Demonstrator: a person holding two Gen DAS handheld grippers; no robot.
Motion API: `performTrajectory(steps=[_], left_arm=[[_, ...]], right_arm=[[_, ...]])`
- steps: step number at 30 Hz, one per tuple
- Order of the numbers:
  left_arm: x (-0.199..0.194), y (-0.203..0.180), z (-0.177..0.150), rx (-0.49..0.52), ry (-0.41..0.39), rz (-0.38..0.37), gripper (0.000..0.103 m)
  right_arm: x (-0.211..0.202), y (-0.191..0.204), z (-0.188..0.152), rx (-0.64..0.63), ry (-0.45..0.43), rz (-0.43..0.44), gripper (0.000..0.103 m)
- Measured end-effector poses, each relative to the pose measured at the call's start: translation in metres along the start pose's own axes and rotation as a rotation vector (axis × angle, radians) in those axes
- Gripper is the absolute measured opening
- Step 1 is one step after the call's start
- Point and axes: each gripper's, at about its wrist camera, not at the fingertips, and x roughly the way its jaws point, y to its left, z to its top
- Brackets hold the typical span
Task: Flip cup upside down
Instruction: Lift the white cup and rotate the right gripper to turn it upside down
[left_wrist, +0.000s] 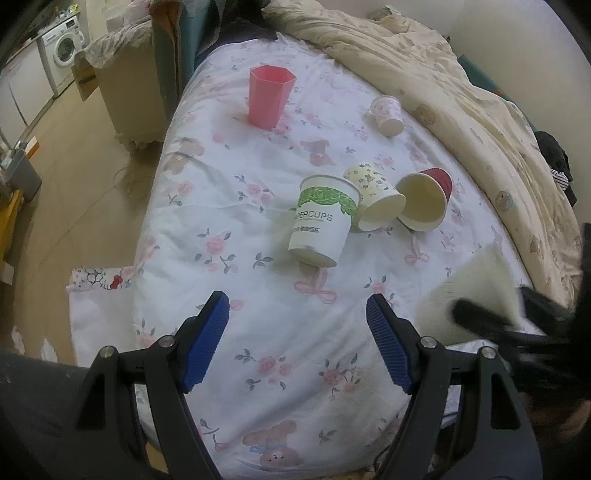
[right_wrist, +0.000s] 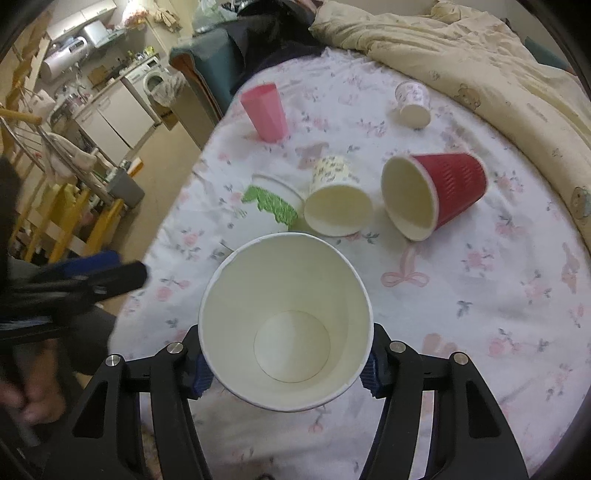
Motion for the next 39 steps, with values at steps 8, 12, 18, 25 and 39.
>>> performTrajectory(steps=[8,12,18,25,39], left_arm=[[0.009,-0.015,-0.006,0.07,0.017,0.007,0.074],[0.013,-0.025,-0.007,0.105,0.016,0.015,0.074],[0.017,-0.037,-0.011,0.157,0.018,0.024,0.074],[0.022,-0.053,-0.022,0.238,0.049,-0.001,0.073],[0.022,-0.074,-0.033,0.298,0.099,-0.143,0.072]], right_arm=[[-0.043,-0.019,-0.017,0.052,-0.09,0.137,0.063],[-0.043,-0.02,-0.013,0.074,-0.102,0.165,0.063],[-0.038,-0.011,-0.011,0.058,-0.085,0.227,0.063],[-0.03,-0.004,-0.009,0.036,-0.068,0.228,0.063],[-0.02,-0.005,0.0,0.05,-0.037,0.21,0.064]])
